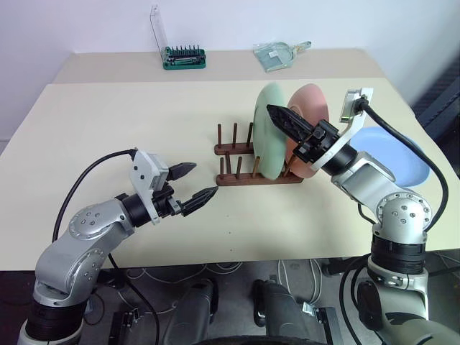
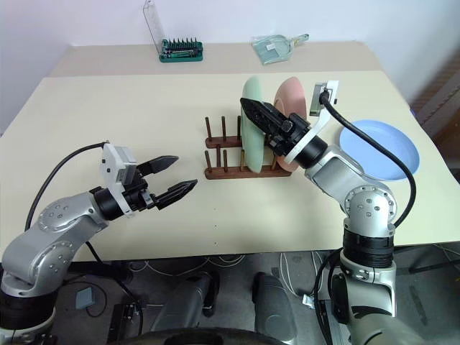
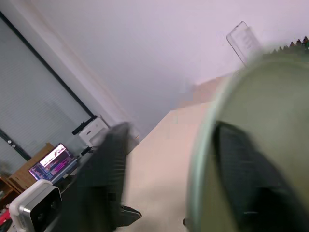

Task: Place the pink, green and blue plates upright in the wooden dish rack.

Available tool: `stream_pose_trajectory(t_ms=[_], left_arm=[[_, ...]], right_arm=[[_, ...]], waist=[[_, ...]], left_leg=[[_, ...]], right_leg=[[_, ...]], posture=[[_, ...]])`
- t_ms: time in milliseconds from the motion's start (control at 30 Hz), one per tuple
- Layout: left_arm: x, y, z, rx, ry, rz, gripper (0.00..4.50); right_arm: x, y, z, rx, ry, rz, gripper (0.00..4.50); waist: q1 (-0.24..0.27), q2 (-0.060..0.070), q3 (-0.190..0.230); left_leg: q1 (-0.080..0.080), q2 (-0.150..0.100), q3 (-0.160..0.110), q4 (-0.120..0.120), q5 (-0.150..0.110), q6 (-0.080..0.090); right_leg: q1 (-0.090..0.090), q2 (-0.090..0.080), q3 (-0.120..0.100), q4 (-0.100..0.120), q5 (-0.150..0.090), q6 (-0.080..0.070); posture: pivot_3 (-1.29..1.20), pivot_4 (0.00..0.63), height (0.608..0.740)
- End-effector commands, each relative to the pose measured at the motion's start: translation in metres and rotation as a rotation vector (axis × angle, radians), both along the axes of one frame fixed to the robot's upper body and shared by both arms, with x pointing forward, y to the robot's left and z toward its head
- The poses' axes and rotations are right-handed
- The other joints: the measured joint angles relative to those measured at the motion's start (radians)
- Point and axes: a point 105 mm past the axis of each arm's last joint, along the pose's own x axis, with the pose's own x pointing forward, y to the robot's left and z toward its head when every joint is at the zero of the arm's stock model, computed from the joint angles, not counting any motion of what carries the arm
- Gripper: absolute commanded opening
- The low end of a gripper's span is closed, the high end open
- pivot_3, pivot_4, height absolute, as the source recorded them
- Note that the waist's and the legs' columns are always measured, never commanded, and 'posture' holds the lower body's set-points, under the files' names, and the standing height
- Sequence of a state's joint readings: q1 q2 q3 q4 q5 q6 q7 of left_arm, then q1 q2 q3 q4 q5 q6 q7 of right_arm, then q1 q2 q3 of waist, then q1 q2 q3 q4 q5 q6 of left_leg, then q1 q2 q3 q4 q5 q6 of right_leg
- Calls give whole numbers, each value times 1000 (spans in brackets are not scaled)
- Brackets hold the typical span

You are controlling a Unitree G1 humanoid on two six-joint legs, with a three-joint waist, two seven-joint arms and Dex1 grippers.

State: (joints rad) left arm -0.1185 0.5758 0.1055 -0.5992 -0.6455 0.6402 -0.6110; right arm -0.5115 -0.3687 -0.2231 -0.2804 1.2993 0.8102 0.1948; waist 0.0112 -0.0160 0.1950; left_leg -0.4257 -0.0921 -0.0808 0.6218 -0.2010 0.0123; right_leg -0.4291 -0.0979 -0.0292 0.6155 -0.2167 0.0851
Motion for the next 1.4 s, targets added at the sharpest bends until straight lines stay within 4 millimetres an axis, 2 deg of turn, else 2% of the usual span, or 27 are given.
stream_pose_trajectory(t_ms=[33, 400, 533, 600, 700, 800, 867, 967, 1067, 1100, 1133, 1200, 1333, 1367, 1400], left_arm=[[-4, -4, 9, -17, -44, -24, 4103], [-4, -4, 8, -19, -43, -32, 4103], [-3, -5, 8, -20, -44, -35, 4103], [-3, -6, 8, -20, -44, -38, 4103], [-4, -7, 8, -22, -41, -45, 4103], [-5, -10, 7, -25, -34, -64, 4103], [-5, -12, 6, -29, -29, -75, 4103], [-4, -15, 5, -33, -24, -89, 4103], [-4, -18, 5, -34, -21, -104, 4103], [-3, -19, 5, -34, -21, -111, 4103], [-3, -21, 5, -34, -20, -121, 4103], [-2, -22, 5, -33, -19, -134, 4103], [-2, -24, 5, -28, -16, -149, 4103], [-2, -24, 5, -27, -15, -152, 4103], [-3, -25, 5, -27, -14, -155, 4103]], right_arm=[[-5, 0, 10, -11, -47, -7, 4470], [-9, -3, 22, -82, -126, -27, 4470], [-21, -3, 38, -189, -255, -9, 4470], [-23, -9, 44, -250, -311, -32, 4470], [-18, -39, 56, -340, -379, -149, 4470], [-13, -84, 70, -405, -409, -294, 3648], [-12, -111, 76, -447, -413, -378, 2631], [-12, -137, 77, -511, -414, -469, 1123], [-14, -160, 76, -554, -406, -537, 1123], [-14, -173, 72, -559, -376, -570, 1123], [-12, -191, 60, -596, -322, -618, 1426], [-10, -214, 38, -682, -237, -676, 2076], [-8, -229, -24, -1034, -116, -622, 4065], [-8, -231, -35, -1101, -94, -603, 4427], [-7, -234, -44, -1151, -74, -592, 4427]], waist=[[0, 0, 0], [0, 0, 0], [1, 1, 1], [2, 1, 1], [3, 1, 1], [6, 1, 1], [6, 1, 1], [1, 1, 1], [1, 1, 1], [2, 1, 1], [3, 1, 1], [8, 1, 0], [4, 2, 0], [1, 2, 0], [-3, 4, 0]], left_leg=[[0, 0, 0, 0, 0, 0], [0, 0, 0, 0, 0, 0], [0, 0, 0, 0, 0, 0], [-1, 0, 0, -1, 0, 0], [-1, 0, 0, -1, 0, 0], [-1, 0, 1, 0, 0, 0], [-2, 0, 1, 0, 0, 1], [-1, 1, 2, 0, -1, 1], [-1, 2, 3, 0, -1, 1], [-1, 2, 3, 0, -1, 1], [-1, 2, 3, 0, 0, 1], [-1, 1, 3, 1, -1, 1], [-1, 1, 4, 1, -1, 2], [-1, 1, 4, 1, -1, 2], [-1, 1, 4, 1, -1, 2]], right_leg=[[0, 0, 0, 0, 0, 0], [0, 0, 0, -1, 0, 0], [0, 0, 0, -1, 0, 0], [0, 0, 0, -2, 0, 0], [0, 0, -1, -2, 0, 0], [1, -1, -1, -3, 0, 0], [1, -1, -1, -4, 0, 0], [1, -1, -1, -4, 0, 0], [1, -1, -1, -3, 0, 0], [1, -1, -1, -3, 0, 0], [1, -1, -1, -3, 0, 0], [2, -1, -1, -3, 0, 0], [2, -2, -1, -4, 0, 0], [2, -1, -1, -4, 0, 0], [2, -1, -1, -4, 0, 0]], posture=[[0, 150, 740], [0, 150, 740], [0, 150, 740], [0, 150, 740], [0, 150, 740], [0, 150, 740], [0, 150, 740], [0, 150, 740], [0, 150, 740], [0, 150, 740], [0, 150, 740], [0, 150, 740], [0, 150, 740], [0, 150, 740], [0, 150, 740]])
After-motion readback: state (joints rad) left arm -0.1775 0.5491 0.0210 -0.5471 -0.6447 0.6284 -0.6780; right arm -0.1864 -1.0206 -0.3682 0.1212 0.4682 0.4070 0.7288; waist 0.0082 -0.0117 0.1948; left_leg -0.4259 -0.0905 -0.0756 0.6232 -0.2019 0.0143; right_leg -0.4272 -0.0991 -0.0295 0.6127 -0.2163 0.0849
